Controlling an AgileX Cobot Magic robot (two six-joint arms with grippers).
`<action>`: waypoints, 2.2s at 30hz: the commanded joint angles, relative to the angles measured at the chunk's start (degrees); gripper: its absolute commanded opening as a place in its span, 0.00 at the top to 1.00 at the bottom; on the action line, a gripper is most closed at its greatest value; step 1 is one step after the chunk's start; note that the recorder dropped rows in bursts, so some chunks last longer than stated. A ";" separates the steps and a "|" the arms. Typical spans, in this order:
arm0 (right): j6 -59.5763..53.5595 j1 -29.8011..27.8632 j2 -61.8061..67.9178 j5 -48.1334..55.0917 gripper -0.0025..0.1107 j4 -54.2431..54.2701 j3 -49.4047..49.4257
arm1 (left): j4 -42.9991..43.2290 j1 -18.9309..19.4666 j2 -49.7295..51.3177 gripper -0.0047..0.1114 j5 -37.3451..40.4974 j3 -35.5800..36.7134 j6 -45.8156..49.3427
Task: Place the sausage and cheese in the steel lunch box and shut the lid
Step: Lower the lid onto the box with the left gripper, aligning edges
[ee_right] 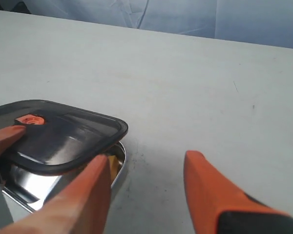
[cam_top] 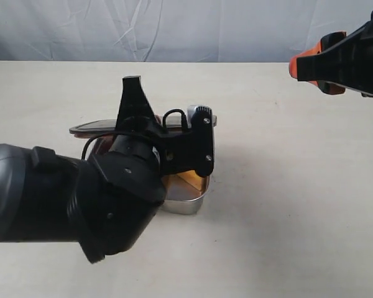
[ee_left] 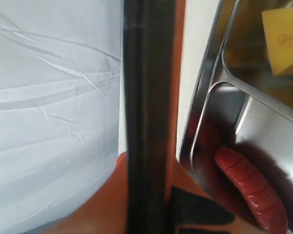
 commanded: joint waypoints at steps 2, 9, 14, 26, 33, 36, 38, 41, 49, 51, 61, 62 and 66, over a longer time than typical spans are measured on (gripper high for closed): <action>0.08 -0.36 -0.41 0.53 0.57 -0.73 -0.33 | 0.31 -1.78 0.02 0.96 0.52 0.46 -1.87; 0.08 -0.36 -0.41 0.98 0.57 -0.85 -0.33 | 9.01 -4.05 0.02 0.96 0.17 9.34 -14.30; 0.08 -0.36 -0.41 0.98 0.57 -0.85 -0.33 | 6.53 -4.57 0.02 0.96 -2.43 9.76 -14.82; 0.20 -0.36 -0.41 1.25 0.57 -0.46 -0.33 | 2.25 -4.57 0.02 0.81 -9.05 9.76 -14.60; 1.00 -0.36 -0.41 2.11 0.57 -0.34 -0.33 | 0.32 -4.57 0.02 0.62 -11.52 9.76 -14.60; 1.80 -0.36 -0.41 2.62 0.57 -0.34 -0.33 | -0.57 -4.57 0.02 0.60 -11.92 9.76 -14.60; 1.80 -0.36 -0.41 3.20 0.57 -0.34 -0.33 | -0.84 -4.57 0.02 0.60 -11.92 9.76 -14.60; 2.22 -0.36 -0.41 3.88 0.57 0.31 -0.33 | -0.84 -4.57 0.02 0.60 -12.05 9.76 -14.60; 2.41 -0.36 -0.41 10.63 0.57 3.30 -0.20 | -2.35 -3.54 0.02 0.60 -13.01 9.76 -14.60; 2.57 -0.36 -0.41 11.41 0.57 3.69 -0.20 | -3.99 -2.66 0.02 0.60 -14.64 9.76 -14.32; 2.57 -0.36 -0.41 11.72 0.57 4.36 -0.20 | -10.56 -1.68 0.02 0.56 -17.03 9.76 -9.85; 2.57 -0.36 -0.41 11.72 0.57 4.36 -0.20 | -12.52 -1.68 0.02 0.53 -16.77 9.76 -9.55; 2.57 -0.36 -0.41 11.72 0.57 4.36 -0.20 | -13.40 -1.68 0.02 0.45 -16.39 9.76 -9.55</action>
